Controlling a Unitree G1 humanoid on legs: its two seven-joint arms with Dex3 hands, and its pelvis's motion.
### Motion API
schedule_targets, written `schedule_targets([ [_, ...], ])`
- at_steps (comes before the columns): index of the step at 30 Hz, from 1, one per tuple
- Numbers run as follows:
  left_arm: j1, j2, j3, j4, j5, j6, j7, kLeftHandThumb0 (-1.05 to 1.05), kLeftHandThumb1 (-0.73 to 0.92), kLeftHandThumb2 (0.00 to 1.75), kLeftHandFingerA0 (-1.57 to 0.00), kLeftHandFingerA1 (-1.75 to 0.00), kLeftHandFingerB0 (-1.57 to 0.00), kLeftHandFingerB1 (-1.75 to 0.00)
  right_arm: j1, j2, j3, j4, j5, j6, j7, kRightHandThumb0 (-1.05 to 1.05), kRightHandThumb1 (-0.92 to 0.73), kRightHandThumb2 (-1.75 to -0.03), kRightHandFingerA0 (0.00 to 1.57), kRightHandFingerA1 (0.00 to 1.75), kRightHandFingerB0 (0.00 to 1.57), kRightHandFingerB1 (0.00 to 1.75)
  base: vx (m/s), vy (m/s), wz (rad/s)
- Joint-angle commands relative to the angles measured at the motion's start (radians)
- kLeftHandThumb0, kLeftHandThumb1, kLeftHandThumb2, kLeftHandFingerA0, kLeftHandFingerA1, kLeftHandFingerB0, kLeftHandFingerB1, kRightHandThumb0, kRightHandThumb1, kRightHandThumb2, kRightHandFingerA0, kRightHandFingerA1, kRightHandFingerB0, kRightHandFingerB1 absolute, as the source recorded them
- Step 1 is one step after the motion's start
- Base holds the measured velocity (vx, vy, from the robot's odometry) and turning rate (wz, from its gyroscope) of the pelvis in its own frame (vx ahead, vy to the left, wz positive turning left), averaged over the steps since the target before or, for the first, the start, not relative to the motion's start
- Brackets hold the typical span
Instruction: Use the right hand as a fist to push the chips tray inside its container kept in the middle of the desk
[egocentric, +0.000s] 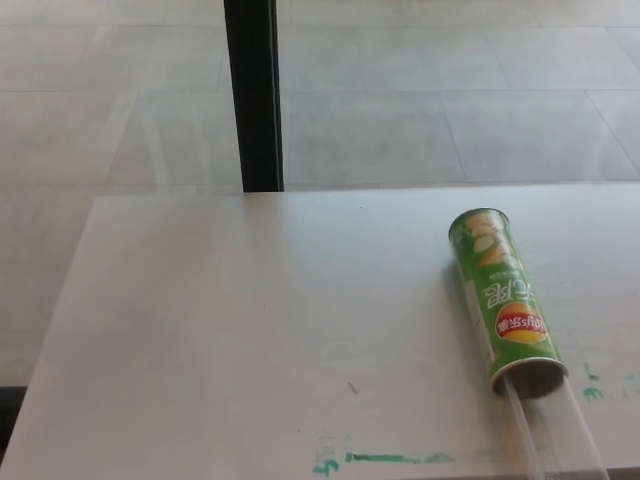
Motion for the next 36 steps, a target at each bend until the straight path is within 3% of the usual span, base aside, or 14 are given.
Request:
schedule_targets([
  [1,-0.073,0.096,0.294,0.045,-0.276,-0.234,-0.025,-0.63,0.83,0.65,-0.47,-0.48,-0.41,-0.39,-0.011,-0.055,-0.235,-0.405,0.252,-0.287,0.002,-0.57,-0.76,-0.63,0.4,0.45,0.32,0.34,0.0,0.0,0.0],
  [11,-0.044,0.095,0.339,0.113,-0.233,-0.212,-0.039,-0.6,0.86,0.66,-0.46,-0.45,-0.4,-0.39,0.04,-0.042,-0.21,-0.567,0.242,-0.2,0.081,-0.59,-0.79,-0.64,0.47,0.46,0.36,0.35,0.0,0.0,0.0],
  [12,-0.055,0.089,0.346,0.122,-0.236,-0.215,-0.042,-0.63,0.85,0.66,-0.46,-0.45,-0.41,-0.39,0.028,-0.043,-0.205,-0.57,0.242,-0.143,0.083,-0.61,-0.6,-0.97,0.49,0.6,0.35,0.52,0.0,0.0,0.0],
  [14,-0.063,0.094,0.354,0.141,-0.232,-0.219,-0.05,-0.63,0.85,0.65,-0.46,-0.47,-0.42,-0.4,0.035,-0.038,-0.198,-0.534,0.226,-0.175,0.091,-0.58,-0.6,-0.93,0.53,0.62,0.39,0.54,0.0,0.0,0.0],
  [15,-0.046,0.097,0.35,0.147,-0.219,-0.22,-0.042,-0.62,0.85,0.65,-0.48,-0.48,-0.43,-0.4,0.084,-0.06,-0.192,-0.497,0.161,-0.175,0.102,-0.53,-0.75,-0.62,0.63,0.54,0.45,0.42,0.0,0.0,0.0],
  [18,-0.047,0.118,0.353,0.186,-0.217,-0.214,-0.052,-0.62,0.85,0.65,-0.48,-0.48,-0.43,-0.39,0.117,-0.092,-0.192,-0.422,0.153,-0.171,0.127,-0.53,-0.59,-0.88,0.53,0.62,0.38,0.53,0.0,0.0,0.0],
  [20,-0.054,0.134,0.349,0.201,-0.219,-0.215,-0.05,-0.6,0.85,0.66,-0.48,-0.47,-0.42,-0.39,0.12,-0.104,-0.202,-0.376,0.159,-0.175,0.124,-0.5,-0.75,-0.62,0.56,0.52,0.4,0.39,0.0,0.0,0.0],
  [21,-0.055,0.146,0.343,0.201,-0.215,-0.217,-0.047,-0.62,0.86,0.66,-0.47,-0.48,-0.42,-0.4,0.111,-0.107,-0.224,-0.35,0.184,-0.17,0.116,-0.6,-0.59,-0.93,0.51,0.61,0.36,0.51,0.0,0.0,0.0],
  [22,-0.053,0.152,0.338,0.196,-0.211,-0.22,-0.044,-0.62,0.86,0.66,-0.47,-0.48,-0.42,-0.4,0.1,-0.109,-0.245,-0.336,0.205,-0.164,0.108,-0.6,-0.59,-0.93,0.51,0.61,0.36,0.51,0.0,0.0,0.0],
  [24,-0.061,0.161,0.337,0.203,-0.216,-0.223,-0.048,-0.64,0.85,0.66,-0.46,-0.51,-0.45,-0.41,0.072,-0.127,-0.262,-0.341,0.214,-0.173,0.111,-0.58,-0.73,-0.62,0.65,0.53,0.46,0.38,0.0,0.0,0.0],
  [31,-0.08,0.156,0.323,0.199,-0.238,-0.216,-0.055,-0.62,0.84,0.65,-0.48,-0.48,-0.44,-0.4,0.089,-0.147,-0.23,-0.502,0.184,-0.152,0.146,-0.56,-0.72,-0.62,0.66,0.49,0.48,0.39,0.0,0.0,0.0],
  [32,-0.077,0.153,0.316,0.196,-0.235,-0.222,-0.052,-0.62,0.85,0.65,-0.48,-0.47,-0.43,-0.39,0.107,-0.159,-0.214,-0.547,0.209,-0.131,0.184,-0.56,-0.59,-0.92,0.53,0.61,0.37,0.52,0.0,0.0,0.0],
  [34,-0.075,0.147,0.311,0.197,-0.237,-0.223,-0.051,-0.63,0.85,0.65,-0.48,-0.47,-0.42,-0.39,0.123,-0.153,-0.194,-0.586,0.193,-0.166,0.191,-0.52,-0.74,-0.62,0.63,0.49,0.44,0.4,0.0,0.0,0.0],
  [36,-0.068,0.142,0.304,0.198,-0.237,-0.23,-0.054,-0.64,0.85,0.66,-0.47,-0.47,-0.42,-0.39,0.15,-0.152,-0.171,-0.638,0.181,-0.189,0.208,-0.53,-0.74,-0.62,0.64,0.49,0.46,0.4,0.0,0.0,0.0],
])
